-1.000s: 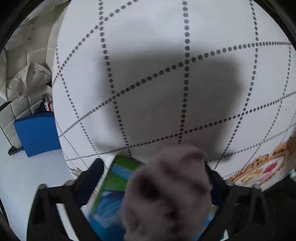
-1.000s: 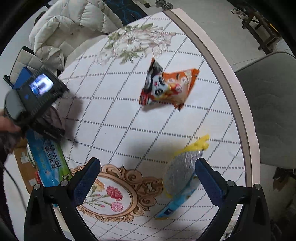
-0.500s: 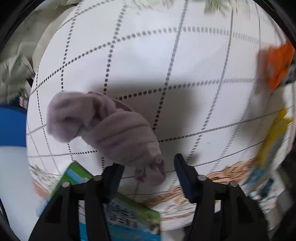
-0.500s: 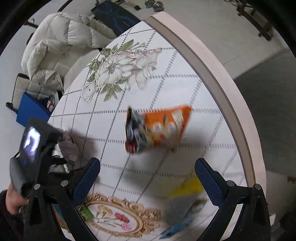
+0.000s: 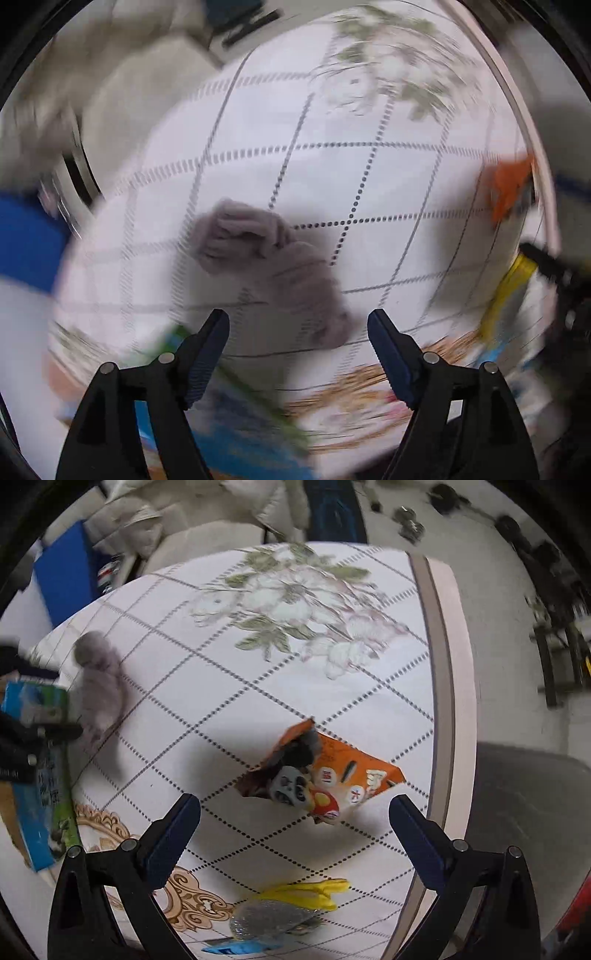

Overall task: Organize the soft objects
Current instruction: 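Grasp the lilac towel with the left gripper while the right reaches the orange snack bag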

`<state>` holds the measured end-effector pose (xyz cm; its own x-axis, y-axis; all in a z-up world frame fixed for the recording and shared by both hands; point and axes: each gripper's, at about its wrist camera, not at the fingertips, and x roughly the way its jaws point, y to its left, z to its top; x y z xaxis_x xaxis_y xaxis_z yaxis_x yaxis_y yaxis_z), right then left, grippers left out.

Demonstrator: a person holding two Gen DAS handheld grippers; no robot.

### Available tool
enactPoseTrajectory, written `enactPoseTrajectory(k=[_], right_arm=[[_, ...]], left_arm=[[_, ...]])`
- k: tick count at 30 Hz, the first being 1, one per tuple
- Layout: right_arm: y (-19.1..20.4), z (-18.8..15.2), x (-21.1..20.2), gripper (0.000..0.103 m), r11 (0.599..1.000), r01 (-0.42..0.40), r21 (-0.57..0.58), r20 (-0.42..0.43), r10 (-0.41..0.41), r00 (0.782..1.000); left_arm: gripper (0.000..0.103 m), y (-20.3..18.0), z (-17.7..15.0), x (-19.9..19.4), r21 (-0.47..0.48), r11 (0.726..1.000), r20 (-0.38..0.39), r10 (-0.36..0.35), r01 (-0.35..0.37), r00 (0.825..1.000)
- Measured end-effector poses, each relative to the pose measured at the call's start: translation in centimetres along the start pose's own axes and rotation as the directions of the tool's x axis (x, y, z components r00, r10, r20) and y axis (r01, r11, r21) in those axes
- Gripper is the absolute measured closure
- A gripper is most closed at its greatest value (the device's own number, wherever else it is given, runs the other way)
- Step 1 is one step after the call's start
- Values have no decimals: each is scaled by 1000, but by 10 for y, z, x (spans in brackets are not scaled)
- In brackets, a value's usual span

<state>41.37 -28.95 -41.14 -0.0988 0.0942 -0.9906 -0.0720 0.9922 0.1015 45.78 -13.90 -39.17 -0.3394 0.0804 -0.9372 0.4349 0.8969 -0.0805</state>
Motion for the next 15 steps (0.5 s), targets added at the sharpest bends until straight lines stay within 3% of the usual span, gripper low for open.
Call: enactPoseTrajectory(k=[2,3,6,11,13,15], right_arm=[[-12,3,3,0,990,-110,93,-8,111,994],[-23,4,5,0,968,-182,172,-13,187,982],[-53,3,14,0,879,-296,373,-6,321,947],[-92,-16,45,0,665,-382,641,52,460,887],[-100,-28,59,0,574,-400,715,75,506,860],[-98,-31,69,2,529,-400,749,86,521,849]], left_arm=[[27,14,3,11,-115,991,-17,-70,67,997],[27,21,5,16,-171,981,-20,-100,95,995],[27,33,8,31,-263,954,-21,-155,144,988],[30,36,8,48,-303,950,-1,-78,75,997],[45,31,8,51,-307,951,13,-42,44,999],[52,25,6,51,-299,954,36,-4,14,999]])
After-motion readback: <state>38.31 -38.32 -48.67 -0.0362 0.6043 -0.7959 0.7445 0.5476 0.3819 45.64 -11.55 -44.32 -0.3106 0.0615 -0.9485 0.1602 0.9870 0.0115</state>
